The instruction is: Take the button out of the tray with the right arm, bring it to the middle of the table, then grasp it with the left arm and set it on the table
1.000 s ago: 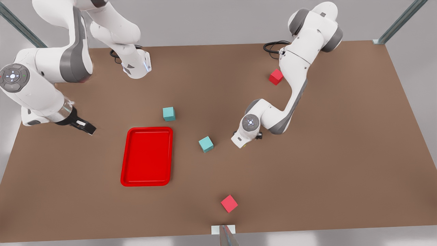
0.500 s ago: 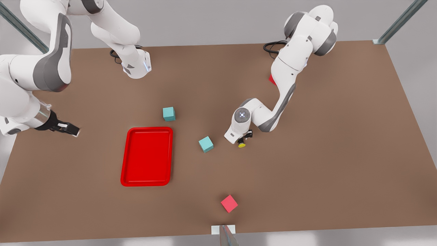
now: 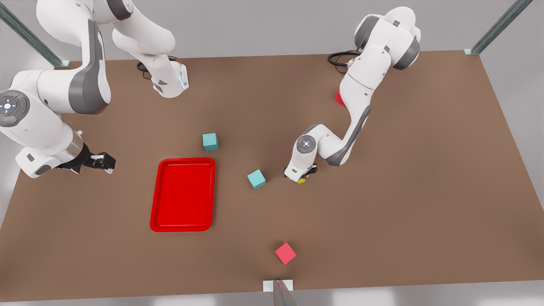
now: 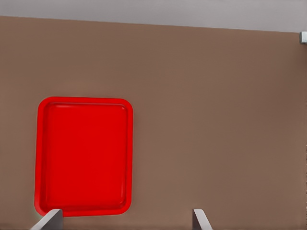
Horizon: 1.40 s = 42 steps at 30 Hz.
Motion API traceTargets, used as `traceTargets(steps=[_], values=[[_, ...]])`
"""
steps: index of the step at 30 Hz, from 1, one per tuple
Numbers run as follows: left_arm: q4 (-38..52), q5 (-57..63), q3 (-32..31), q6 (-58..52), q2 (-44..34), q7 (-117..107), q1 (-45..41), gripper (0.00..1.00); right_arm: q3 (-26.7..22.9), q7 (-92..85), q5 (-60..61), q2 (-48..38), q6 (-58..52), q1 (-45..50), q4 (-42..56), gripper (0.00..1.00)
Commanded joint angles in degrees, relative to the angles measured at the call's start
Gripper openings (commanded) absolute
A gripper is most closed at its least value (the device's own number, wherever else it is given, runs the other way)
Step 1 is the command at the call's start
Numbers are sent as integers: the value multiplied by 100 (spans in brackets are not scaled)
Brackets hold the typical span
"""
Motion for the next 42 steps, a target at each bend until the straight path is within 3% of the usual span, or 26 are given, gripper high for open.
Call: traceTargets(steps=[1,11,18,23,26,30,32,34,36,42], values=[[-8,18,6,14,-9,-454,0,68,3,-573,-34,-7,-18,6,3,100],[-8,18,15,-100,-27,-472,0,46,3,-573,-34,-7,-26,-3,3,100],[18,9,15,-250,-53,-463,0,41,3,-573,-34,-7,-18,-12,3,100],[669,185,199,-1462,-53,-472,-9,41,3,-573,-34,-7,-26,-11,3,100],[950,220,1095,-2016,-106,-1279,-659,41,3,-573,-34,-7,-26,-3,3,100],[1231,536,3477,-3387,-62,-6253,-2549,41,3,-573,-34,-7,-53,-3,3,100],[1310,1414,3609,-4881,-27,-8697,-2593,41,3,-573,-34,-7,-53,6,12,100],[1240,2293,3618,-5338,26,-10323,-2593,41,3,-573,-34,-7,-53,-3,3,100],[1196,2759,3653,-6041,236,-10491,-2497,41,3,-581,-34,-7,-53,-20,12,100],[1117,3243,3680,-5814,1142,-10860,-2250,41,3,-573,-34,-7,-62,6,3,100]])
